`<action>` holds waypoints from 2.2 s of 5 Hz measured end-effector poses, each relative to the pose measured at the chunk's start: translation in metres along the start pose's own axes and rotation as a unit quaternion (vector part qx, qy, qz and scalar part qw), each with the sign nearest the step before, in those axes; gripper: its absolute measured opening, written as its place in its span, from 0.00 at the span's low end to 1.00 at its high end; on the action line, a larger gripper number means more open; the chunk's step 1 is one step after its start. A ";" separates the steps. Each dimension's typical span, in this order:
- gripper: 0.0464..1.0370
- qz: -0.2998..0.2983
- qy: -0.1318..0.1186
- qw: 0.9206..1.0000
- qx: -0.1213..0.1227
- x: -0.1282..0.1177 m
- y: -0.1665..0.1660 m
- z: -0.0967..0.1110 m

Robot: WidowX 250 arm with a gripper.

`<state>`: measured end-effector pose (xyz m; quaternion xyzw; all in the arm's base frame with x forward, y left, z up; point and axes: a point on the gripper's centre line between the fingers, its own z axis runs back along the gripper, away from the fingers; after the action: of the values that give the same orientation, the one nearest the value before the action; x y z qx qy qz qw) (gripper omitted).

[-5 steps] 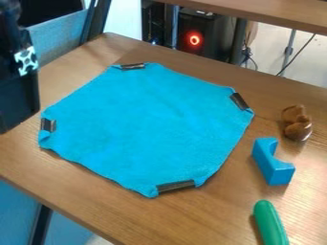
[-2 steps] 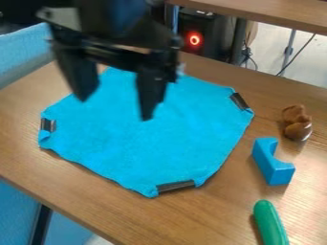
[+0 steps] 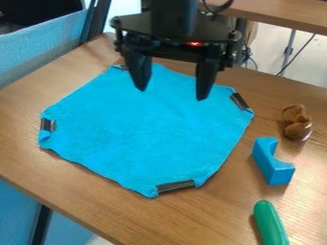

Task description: Fold from right top to left bottom

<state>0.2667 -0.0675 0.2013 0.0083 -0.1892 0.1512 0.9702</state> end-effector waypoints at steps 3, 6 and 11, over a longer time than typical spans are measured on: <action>0.96 0.142 -0.053 0.988 -0.004 0.063 -0.044 -0.086; 0.96 0.187 -0.072 0.979 0.030 0.101 -0.073 -0.163; 0.96 0.213 -0.096 0.969 0.073 0.134 -0.065 -0.215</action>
<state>0.4827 -0.0745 0.0542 0.0533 -0.2672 0.3667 0.8895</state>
